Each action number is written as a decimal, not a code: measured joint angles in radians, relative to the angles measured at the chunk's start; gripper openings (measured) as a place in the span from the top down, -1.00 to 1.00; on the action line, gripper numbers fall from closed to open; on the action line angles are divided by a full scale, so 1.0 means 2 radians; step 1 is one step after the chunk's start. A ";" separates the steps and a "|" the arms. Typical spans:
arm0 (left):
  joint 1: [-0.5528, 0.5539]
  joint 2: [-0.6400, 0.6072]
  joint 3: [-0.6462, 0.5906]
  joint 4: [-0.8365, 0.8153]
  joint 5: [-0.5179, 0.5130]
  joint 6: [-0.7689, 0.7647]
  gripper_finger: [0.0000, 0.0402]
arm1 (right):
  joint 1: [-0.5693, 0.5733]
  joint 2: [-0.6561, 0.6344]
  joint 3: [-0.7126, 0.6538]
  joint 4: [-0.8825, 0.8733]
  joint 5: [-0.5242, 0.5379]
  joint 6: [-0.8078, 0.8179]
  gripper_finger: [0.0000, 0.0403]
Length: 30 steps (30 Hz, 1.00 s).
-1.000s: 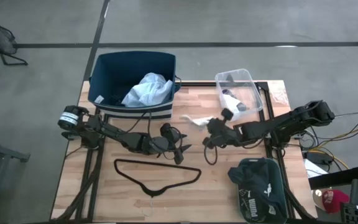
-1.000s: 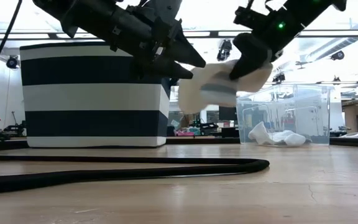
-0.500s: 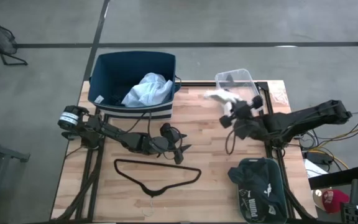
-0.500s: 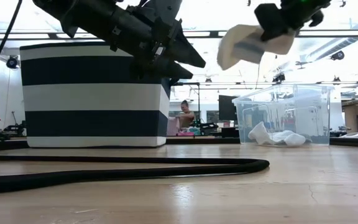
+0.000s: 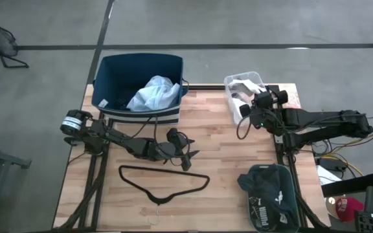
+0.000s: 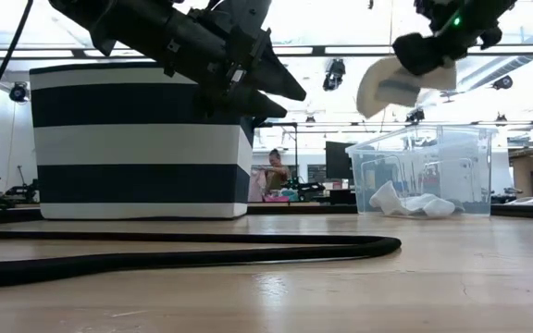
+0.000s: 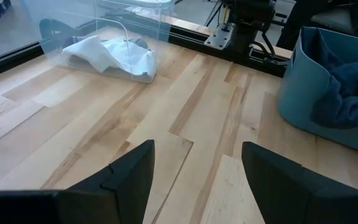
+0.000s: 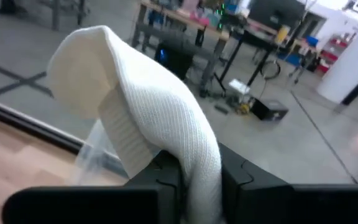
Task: Pick & Place Cloths
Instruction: Put the white sock into the transparent bin, then return To Home Position
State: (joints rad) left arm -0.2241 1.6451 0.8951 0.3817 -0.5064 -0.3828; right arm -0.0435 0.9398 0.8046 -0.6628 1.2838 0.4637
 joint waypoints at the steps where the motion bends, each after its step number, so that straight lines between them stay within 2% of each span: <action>1: 0.000 0.000 0.000 0.000 0.000 -0.001 -0.22 | -0.009 0.002 -0.002 0.000 -0.009 0.000 0.71; 6: 0.000 0.000 0.000 0.000 0.000 -0.001 -0.22 | -0.038 0.014 -0.012 0.000 -0.059 0.008 0.35; 14: 0.000 0.000 0.000 0.000 0.000 -0.005 -0.22 | -0.040 0.029 -0.013 0.001 -0.057 0.025 -0.22; 16: 0.000 0.000 0.000 0.000 0.000 -0.005 -0.22 | -0.037 0.029 -0.013 0.003 -0.078 0.027 -0.32; 18: 0.000 0.000 0.000 0.000 0.000 -0.004 -0.22 | -0.033 0.029 -0.013 0.015 -0.122 0.023 -0.38; 21: 0.000 0.000 0.000 0.000 0.000 0.003 -0.22 | -0.025 0.033 -0.014 0.047 -0.200 -0.008 -0.41; 24: 0.000 0.000 0.000 0.001 0.000 0.014 -0.22 | -0.009 0.042 -0.019 0.090 -0.267 -0.031 -0.35; 27: 0.000 0.000 0.000 0.007 0.000 0.024 -0.12 | 0.016 0.059 -0.031 0.169 -0.325 -0.061 -0.17; 30: 0.000 0.000 0.000 0.009 0.000 0.020 0.10 | 0.041 0.081 -0.049 0.262 -0.384 -0.094 0.08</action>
State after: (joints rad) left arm -0.2241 1.6451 0.8955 0.4000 -0.5068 -0.3427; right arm 0.0381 1.1024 0.7075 -0.1389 0.5148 0.2752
